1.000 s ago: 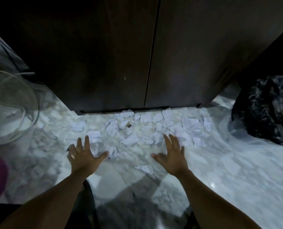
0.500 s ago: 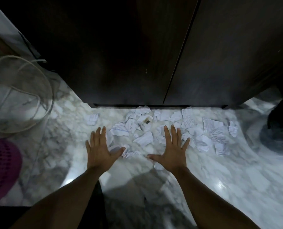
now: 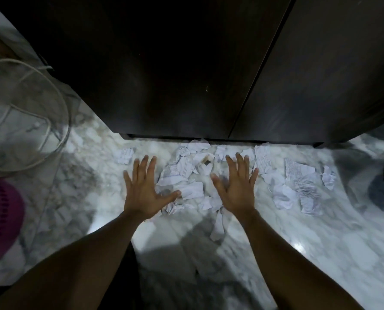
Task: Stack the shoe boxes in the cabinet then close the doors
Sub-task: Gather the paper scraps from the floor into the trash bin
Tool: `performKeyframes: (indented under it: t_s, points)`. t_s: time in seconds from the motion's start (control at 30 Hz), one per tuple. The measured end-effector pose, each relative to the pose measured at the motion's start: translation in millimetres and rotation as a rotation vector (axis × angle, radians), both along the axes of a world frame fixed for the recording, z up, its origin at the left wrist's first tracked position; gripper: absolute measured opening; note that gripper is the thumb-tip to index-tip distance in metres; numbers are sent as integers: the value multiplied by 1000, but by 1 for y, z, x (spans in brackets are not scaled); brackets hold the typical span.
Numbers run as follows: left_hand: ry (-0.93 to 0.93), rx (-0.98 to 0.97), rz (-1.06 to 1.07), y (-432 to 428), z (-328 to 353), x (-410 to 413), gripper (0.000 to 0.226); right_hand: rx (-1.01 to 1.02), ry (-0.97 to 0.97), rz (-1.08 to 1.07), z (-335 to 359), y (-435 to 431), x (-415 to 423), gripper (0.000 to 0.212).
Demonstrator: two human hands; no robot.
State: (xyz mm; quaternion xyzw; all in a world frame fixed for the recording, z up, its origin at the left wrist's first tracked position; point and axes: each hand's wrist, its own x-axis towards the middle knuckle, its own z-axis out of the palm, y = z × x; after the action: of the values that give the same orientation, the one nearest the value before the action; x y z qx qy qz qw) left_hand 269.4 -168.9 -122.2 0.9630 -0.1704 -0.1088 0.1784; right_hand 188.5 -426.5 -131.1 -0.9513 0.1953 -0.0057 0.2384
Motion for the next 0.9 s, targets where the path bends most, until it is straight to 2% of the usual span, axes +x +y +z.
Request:
performKeyframes:
  t_s: [0.07,0.17,0.33,0.5,0.63,0.7,0.77,0.83,0.9]
  points:
    - [-11,50,-160,-21,8,19,110,2,110,-18,6,-9,27,77]
    - [45,107,-324,-60,14,39,99,49,205,64,10,-14,54,69]
    - [229,266,-375,-90,17,64,87,-20,354,203,11,-10,66,61]
    - [206,278,-455,-72,28,41,69,-101,334,309,10,-2,32,58]
    - [171,241,-498,-51,29,11,64,-53,230,362,15,12,-19,58]
    - [112,173,-501,-39,30,0,71,-8,109,356,19,19,-39,60]
    - [40,120,-467,-23,34,-7,86,22,10,284,23,18,-54,68]
    - [30,140,-435,-2,35,-11,113,33,16,252,26,6,-69,88]
    - [94,244,-466,25,34,-14,143,-12,81,332,25,-8,-87,116]
